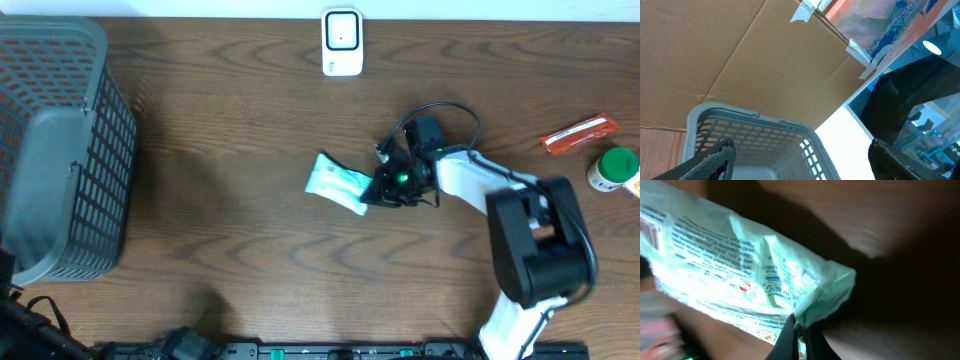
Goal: Scan the item barcode
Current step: 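Lift the wet-wipe pack and turn it upright with the right gripper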
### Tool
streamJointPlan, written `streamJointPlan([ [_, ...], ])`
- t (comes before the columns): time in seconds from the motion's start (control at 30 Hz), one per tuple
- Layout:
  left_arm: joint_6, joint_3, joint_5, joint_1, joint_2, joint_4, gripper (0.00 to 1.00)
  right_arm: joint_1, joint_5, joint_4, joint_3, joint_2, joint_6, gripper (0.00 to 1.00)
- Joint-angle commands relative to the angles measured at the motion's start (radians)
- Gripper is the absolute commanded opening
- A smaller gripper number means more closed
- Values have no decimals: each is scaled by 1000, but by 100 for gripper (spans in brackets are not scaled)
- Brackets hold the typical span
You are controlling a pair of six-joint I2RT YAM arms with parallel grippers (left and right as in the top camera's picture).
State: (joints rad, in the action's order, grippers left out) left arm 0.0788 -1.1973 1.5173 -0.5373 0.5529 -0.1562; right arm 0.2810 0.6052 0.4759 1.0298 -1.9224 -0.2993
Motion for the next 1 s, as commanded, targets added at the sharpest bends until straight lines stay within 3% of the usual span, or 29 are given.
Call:
streamJointPlan([
  [0.0,6,2,51,4,-6,-2,85,20,-334,47,-24,85,77,1],
  [0.37,6,2,51,4,-6,-2,85,75,-332,118,-24,230,91,4],
  [0.4,6,2,51,4,-6,-2,85,75,-336,122,-24,230,91,29],
  [0.43,6,2,51,4,-6,-2,85,74,-341,123,-24,229,92,93],
  [0.47,6,2,51,4,-6,-2,85,74,-357,123,-24,226,91,99],
  [0.53,6,2,51,4,-6,-2,85,76,-368,119,-24,222,111,99],
  [0.8,6,2,51,4,-6,-2,85,190,-474,117,-24,220,491,99],
  [0.97,6,2,51,4,-6,-2,85,224,-474,69,-24,220,673,82],
])
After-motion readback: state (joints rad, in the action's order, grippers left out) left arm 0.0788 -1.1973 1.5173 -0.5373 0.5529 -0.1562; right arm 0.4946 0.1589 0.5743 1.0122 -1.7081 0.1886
